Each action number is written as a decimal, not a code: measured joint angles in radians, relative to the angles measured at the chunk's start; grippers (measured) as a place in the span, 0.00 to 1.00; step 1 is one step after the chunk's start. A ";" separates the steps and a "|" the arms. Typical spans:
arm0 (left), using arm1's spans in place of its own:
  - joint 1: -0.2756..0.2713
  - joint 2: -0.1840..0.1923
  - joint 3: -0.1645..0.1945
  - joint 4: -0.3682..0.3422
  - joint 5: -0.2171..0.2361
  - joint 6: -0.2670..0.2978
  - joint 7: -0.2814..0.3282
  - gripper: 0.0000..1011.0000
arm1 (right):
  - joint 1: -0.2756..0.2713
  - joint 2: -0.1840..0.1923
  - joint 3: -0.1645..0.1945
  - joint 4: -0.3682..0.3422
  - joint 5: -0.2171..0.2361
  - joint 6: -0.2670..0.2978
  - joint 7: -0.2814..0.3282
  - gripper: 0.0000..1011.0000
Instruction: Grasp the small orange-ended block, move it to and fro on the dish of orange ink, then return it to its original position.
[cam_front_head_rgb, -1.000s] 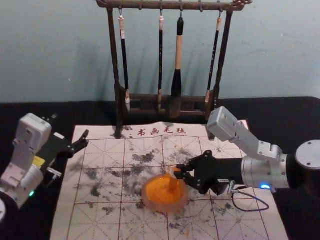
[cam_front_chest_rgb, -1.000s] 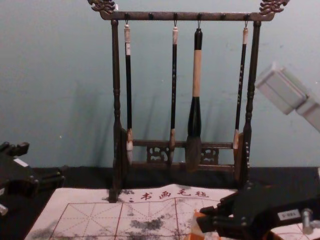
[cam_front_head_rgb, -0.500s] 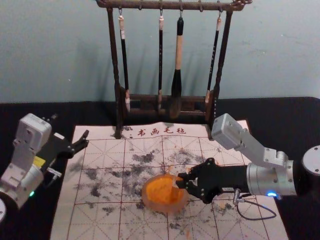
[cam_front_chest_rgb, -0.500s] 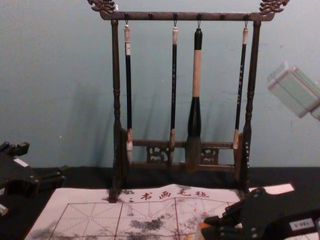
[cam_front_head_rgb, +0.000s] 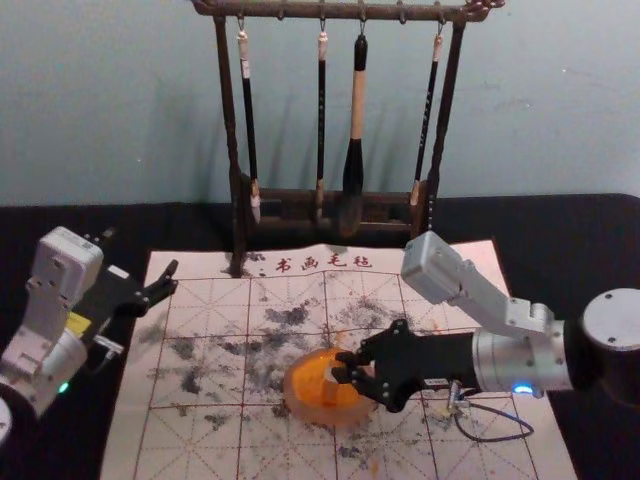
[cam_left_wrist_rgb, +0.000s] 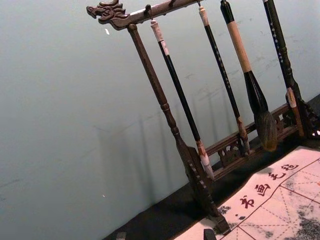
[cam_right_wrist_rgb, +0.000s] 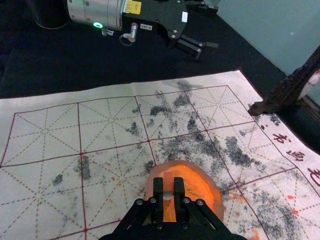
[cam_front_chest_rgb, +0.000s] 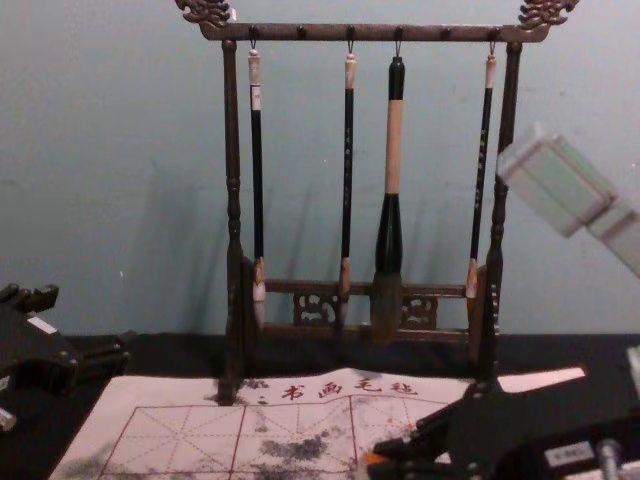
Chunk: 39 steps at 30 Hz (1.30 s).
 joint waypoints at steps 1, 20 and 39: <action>0.000 0.000 0.000 0.000 0.000 0.000 0.000 0.99 | 0.003 -0.004 -0.002 0.005 -0.003 -0.001 0.000 0.09; 0.000 0.000 0.000 0.000 0.000 0.000 0.000 0.99 | 0.038 -0.048 0.007 0.087 -0.017 -0.010 -0.027 0.09; 0.000 0.000 0.000 0.000 0.000 0.000 0.000 0.99 | -0.013 0.016 0.047 0.018 0.011 0.000 -0.033 0.09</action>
